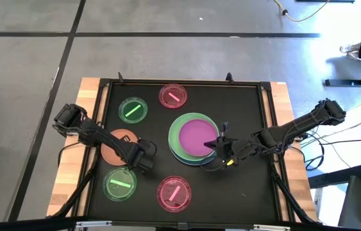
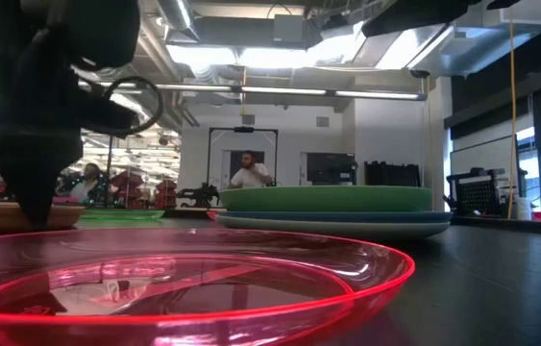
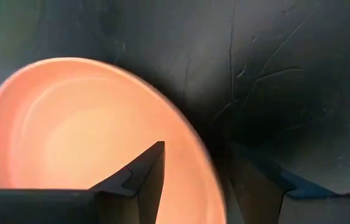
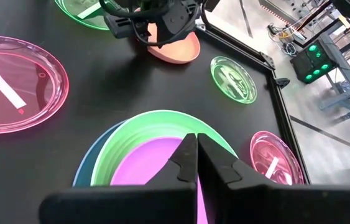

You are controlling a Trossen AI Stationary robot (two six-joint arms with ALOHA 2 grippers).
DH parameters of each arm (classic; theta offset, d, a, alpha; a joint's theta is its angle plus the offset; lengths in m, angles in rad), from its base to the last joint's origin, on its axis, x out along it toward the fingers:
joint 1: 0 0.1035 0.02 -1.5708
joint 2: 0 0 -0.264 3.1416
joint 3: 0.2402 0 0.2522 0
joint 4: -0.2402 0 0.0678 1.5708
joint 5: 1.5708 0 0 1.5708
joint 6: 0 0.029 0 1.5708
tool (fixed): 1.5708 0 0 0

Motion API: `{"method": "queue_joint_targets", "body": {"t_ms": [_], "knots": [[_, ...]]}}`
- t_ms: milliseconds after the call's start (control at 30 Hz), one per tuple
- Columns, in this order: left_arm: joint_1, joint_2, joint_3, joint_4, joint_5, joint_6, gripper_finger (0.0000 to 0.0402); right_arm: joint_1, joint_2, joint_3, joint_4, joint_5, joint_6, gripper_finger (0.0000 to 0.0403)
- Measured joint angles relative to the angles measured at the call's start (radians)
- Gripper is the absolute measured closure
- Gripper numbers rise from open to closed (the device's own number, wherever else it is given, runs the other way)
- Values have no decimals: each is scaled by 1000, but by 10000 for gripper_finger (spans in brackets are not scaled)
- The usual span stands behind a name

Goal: Stack plastic plates
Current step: Stack the orange plate on top of the purple plate

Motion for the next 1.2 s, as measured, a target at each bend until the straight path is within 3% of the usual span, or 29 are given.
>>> {"method": "queue_joint_targets", "body": {"t_ms": [300, 767, 1033, 1200], "knots": [[-1, -2, -32, 21, 4, 15, 251, 0, 0, 0, -2, 0, 0, 402], [-6, 0, -4, 3, 1, 81, 393, 0, 0, 0, -2, 0, 0, 402], [-6, 0, 117, -14, -31, 187, 391, 0, 0, 0, -2, 0, 0, 402], [-16, 0, 235, -7, -146, 412, 393, 0, 0, 0, -2, 0, -1, 402]]}}
